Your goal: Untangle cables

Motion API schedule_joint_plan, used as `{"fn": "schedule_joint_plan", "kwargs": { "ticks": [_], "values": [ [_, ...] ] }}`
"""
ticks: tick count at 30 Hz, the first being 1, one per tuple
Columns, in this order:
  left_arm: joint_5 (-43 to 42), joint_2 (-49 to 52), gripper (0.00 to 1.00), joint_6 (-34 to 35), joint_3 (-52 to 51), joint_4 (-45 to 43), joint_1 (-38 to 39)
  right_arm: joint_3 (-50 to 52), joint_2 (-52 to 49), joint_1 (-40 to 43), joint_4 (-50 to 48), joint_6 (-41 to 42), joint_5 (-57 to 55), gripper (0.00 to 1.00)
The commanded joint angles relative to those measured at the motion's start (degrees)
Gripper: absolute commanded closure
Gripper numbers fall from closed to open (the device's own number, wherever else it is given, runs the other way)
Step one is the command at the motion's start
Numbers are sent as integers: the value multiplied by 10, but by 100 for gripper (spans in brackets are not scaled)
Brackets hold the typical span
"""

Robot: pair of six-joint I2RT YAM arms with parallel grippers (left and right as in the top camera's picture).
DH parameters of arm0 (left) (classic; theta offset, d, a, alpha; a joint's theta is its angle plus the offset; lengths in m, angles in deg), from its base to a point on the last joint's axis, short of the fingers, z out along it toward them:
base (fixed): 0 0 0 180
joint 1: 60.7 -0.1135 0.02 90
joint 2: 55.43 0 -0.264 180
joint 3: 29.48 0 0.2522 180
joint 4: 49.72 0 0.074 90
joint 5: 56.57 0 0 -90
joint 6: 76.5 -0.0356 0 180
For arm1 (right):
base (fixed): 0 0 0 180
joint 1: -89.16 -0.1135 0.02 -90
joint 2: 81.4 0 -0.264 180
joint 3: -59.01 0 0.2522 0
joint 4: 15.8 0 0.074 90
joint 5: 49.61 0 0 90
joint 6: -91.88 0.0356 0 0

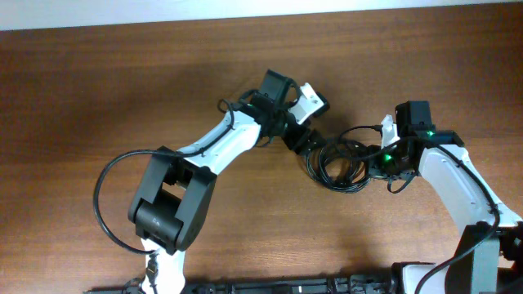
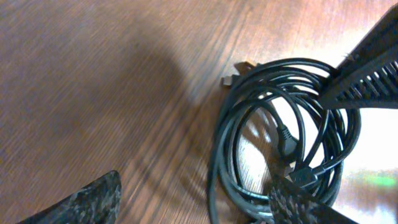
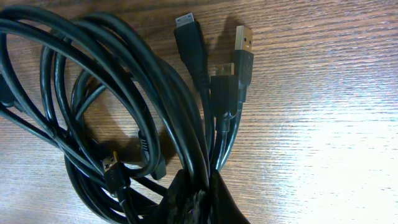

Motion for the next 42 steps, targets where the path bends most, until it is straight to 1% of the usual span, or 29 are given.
{"fn": "schedule_joint_plan", "kwargs": {
  "ticks": [1,3,5,8,14,15,17,19,26,28,29,30,34,36,38,39,42],
  "values": [
    [39,-19,23,-47,3,-24,28,4,-3,1,2,-2,4,96],
    [54,-11,23,-47,3,-44,47,4,-3,1,2,-2,4,96],
    [56,-2,29,-47,2,-70,64,4,-3,1,4,-2,4,96],
    [65,5,32,-47,2,-91,75,4,-3,1,4,-2,4,96],
    [64,36,31,-46,2,-96,80,4,-3,1,4,-2,4,96],
    [64,40,32,-42,2,-96,79,4,-3,1,4,-2,4,96],
    [64,40,41,-42,2,-97,80,4,-3,1,4,-2,4,96],
    [64,40,44,-33,2,-94,80,4,-3,1,4,-2,4,96],
    [64,45,44,-29,-2,-87,80,4,-3,1,4,-2,4,96],
    [65,51,45,-29,-2,-83,79,4,-3,1,4,-2,4,96],
    [64,53,48,-29,-2,-81,79,4,-3,1,5,-2,4,96],
    [64,55,55,-29,-2,-80,79,4,-3,1,4,-2,4,96],
    [64,55,76,-29,-2,-62,79,4,-3,1,5,-2,4,96],
    [64,55,98,-29,-2,-50,78,4,-3,1,4,-2,4,96],
    [64,51,100,-24,-1,-50,71,4,-3,1,5,-2,3,96],
    [64,38,100,7,-1,-50,59,4,-3,1,6,-2,3,96],
    [64,-7,100,127,-1,-40,-8,4,-3,1,8,-2,3,96]
  ]
}}
